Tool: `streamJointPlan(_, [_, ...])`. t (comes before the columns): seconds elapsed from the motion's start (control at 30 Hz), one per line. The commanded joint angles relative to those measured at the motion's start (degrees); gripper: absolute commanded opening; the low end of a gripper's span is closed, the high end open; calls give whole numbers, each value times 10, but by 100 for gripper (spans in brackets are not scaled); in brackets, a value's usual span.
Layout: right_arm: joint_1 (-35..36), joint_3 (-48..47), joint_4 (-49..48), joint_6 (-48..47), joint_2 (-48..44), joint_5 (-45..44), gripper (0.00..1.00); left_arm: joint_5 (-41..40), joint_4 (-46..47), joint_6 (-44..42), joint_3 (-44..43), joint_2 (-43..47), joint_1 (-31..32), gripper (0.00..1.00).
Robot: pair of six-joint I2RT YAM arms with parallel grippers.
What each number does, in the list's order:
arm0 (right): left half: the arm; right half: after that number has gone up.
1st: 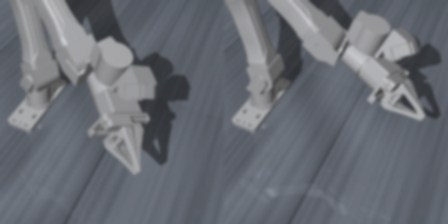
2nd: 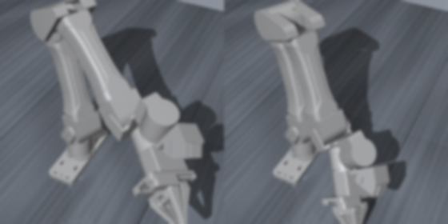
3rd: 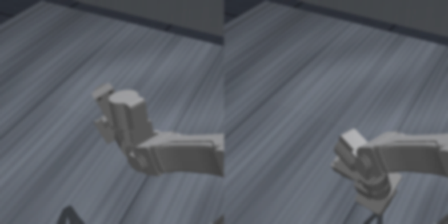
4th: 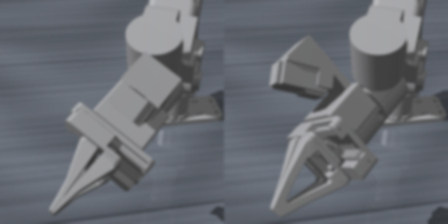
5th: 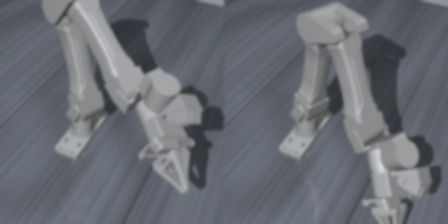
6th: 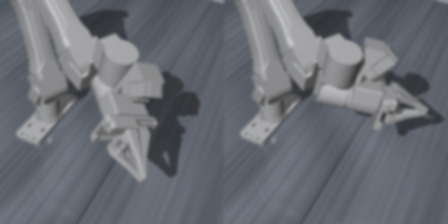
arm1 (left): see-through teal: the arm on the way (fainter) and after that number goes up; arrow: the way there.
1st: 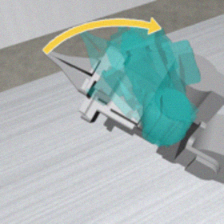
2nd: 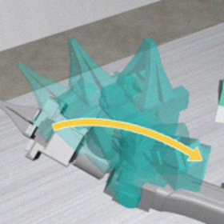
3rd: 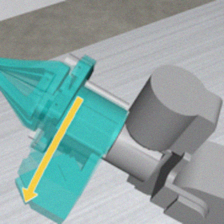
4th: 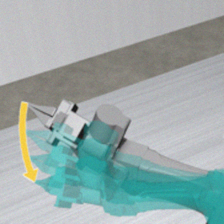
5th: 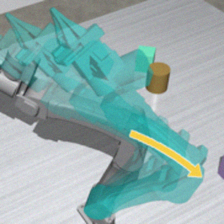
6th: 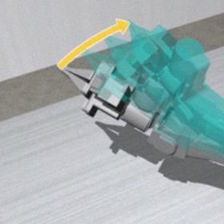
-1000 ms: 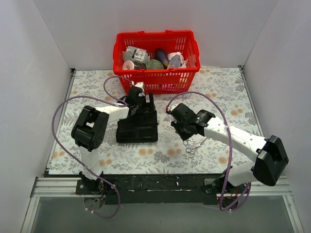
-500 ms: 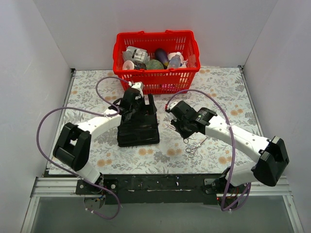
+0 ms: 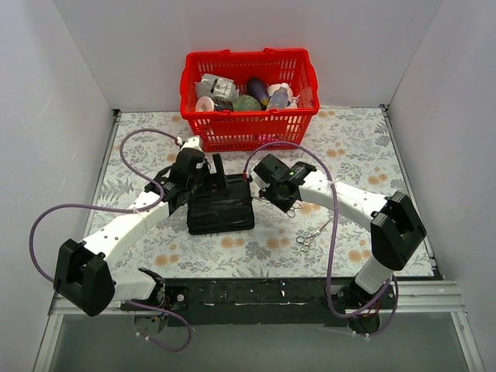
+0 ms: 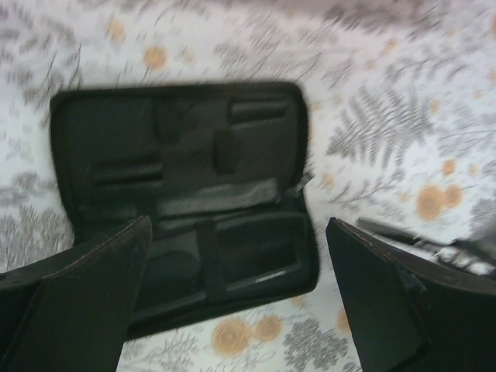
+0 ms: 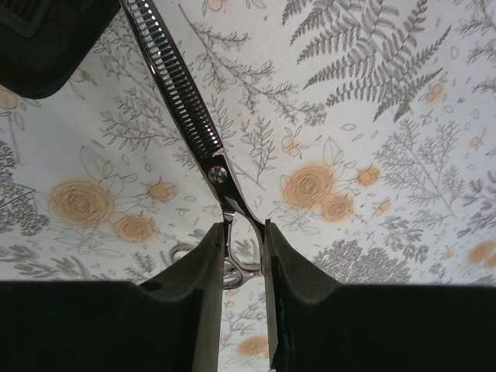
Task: Sort the hair-cutting tools
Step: Place the scissors in the hairdressing tool bag.
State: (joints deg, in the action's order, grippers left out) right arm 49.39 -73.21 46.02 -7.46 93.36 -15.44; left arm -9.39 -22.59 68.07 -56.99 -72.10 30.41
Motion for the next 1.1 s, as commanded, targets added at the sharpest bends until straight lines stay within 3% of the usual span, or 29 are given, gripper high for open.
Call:
streamJointPlan(0.0, [-23,-25,-63,-106,19,-17,1,-25,-70,63,61,33,-4,98])
streamJointPlan(0.2, [-52,-104,-56,-199,91,1,1,-5,-69,121,105,48,-4,98])
streamJointPlan(0.37, [-61,-126,-92,-243,121,12,1,-34,-70,148,144,32,-4,98])
streamJointPlan(0.67, [-59,-221,-74,-261,205,41,1,-57,-39,183,199,-9,-4,98])
streamJointPlan(0.93, [-39,-220,-62,-279,237,45,1,-63,-54,199,181,-68,-8,98])
streamJointPlan(1.07, [-37,-214,-62,-280,230,42,1,-66,-72,197,161,-55,-9,98])
